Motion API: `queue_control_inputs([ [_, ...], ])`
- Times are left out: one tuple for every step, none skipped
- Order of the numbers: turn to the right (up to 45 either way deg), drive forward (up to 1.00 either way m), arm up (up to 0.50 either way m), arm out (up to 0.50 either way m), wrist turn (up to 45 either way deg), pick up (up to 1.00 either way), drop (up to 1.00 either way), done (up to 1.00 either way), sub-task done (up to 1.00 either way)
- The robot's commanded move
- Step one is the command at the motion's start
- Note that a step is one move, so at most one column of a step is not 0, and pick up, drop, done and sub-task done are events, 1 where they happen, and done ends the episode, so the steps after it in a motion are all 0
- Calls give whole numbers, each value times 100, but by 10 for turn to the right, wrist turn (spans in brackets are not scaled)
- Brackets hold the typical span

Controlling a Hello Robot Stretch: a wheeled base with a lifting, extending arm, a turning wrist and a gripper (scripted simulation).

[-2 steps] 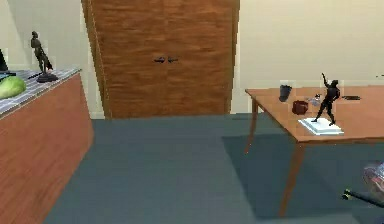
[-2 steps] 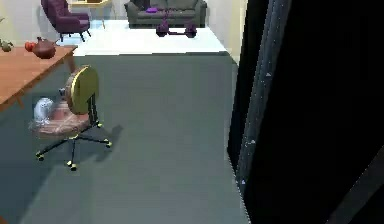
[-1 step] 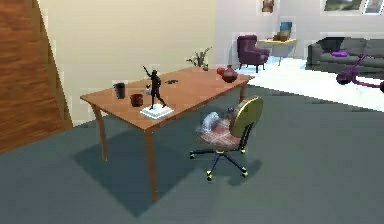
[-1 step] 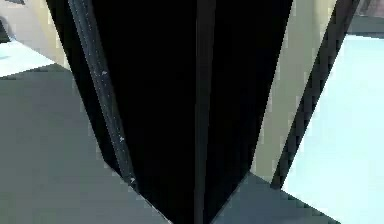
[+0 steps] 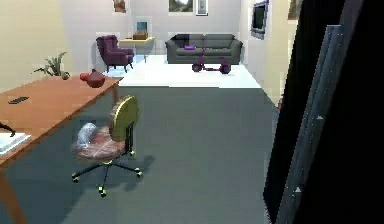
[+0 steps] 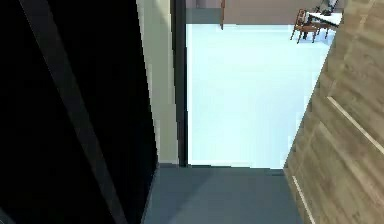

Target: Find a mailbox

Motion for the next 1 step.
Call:
queue_control_inputs([
  [0,100,0,0,0,0,0,0,0],
])
